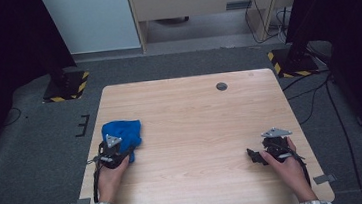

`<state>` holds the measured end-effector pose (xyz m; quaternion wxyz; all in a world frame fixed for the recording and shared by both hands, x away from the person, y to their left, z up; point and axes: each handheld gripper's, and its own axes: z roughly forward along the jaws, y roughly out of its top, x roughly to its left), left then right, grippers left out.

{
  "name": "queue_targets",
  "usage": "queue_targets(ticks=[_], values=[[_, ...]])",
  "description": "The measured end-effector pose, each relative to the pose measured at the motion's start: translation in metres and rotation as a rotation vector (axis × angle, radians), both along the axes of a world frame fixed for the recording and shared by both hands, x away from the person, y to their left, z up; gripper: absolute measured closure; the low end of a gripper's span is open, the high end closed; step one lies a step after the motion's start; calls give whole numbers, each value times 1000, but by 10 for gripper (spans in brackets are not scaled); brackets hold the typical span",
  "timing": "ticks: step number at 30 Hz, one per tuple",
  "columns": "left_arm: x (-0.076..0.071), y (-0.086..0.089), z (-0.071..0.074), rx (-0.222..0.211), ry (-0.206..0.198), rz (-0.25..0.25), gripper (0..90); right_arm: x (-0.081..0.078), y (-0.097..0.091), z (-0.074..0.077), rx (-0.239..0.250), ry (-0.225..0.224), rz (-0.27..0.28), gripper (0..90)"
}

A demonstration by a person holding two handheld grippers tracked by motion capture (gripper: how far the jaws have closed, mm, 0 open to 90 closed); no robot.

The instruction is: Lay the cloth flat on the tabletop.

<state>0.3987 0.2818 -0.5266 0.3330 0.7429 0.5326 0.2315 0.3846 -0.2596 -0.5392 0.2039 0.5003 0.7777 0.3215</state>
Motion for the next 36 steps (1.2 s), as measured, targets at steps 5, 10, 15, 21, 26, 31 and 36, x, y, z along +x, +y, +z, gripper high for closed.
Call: queue_targets(ticks=[5,10,15,21,26,31,36], values=[[-3,2,10,-32,-50,-5,678,0,0,0,0,0,-1,9],[-7,1,21,-80,-91,-13,679,0,0,0,0,1,0,9],[-9,-1,35,-126,-142,-22,680,0,0,0,0,0,1,9],[-11,-16,58,-156,-187,-66,680,0,0,0,1,1,0,9],[-10,-39,78,-139,-213,-135,679,0,0,0,1,1,0,8],[-4,-61,89,-120,-218,-183,679,0,0,0,-1,0,1,8],[2,-84,98,-126,-224,-222,680,0,0,0,-1,1,2,7]])
